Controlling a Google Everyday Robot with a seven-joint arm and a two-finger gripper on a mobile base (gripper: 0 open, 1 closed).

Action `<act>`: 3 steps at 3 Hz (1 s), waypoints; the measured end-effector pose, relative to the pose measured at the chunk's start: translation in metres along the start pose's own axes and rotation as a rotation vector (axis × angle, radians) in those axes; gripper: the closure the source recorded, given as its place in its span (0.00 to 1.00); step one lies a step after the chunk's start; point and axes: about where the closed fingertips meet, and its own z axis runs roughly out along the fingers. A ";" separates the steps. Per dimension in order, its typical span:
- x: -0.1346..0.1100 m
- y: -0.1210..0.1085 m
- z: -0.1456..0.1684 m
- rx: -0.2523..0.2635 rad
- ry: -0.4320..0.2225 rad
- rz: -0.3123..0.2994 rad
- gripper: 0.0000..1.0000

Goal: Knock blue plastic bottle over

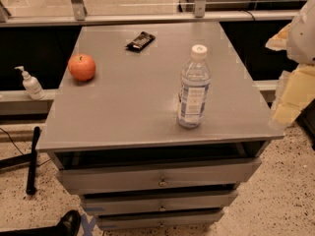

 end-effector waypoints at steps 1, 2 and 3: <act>0.000 0.000 0.000 0.000 0.000 0.000 0.00; -0.003 -0.001 0.013 0.010 -0.085 0.037 0.00; -0.015 -0.002 0.055 -0.008 -0.279 0.109 0.00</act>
Offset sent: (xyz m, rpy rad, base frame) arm 0.0243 0.0155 -0.0457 0.3615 -0.0930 -0.0657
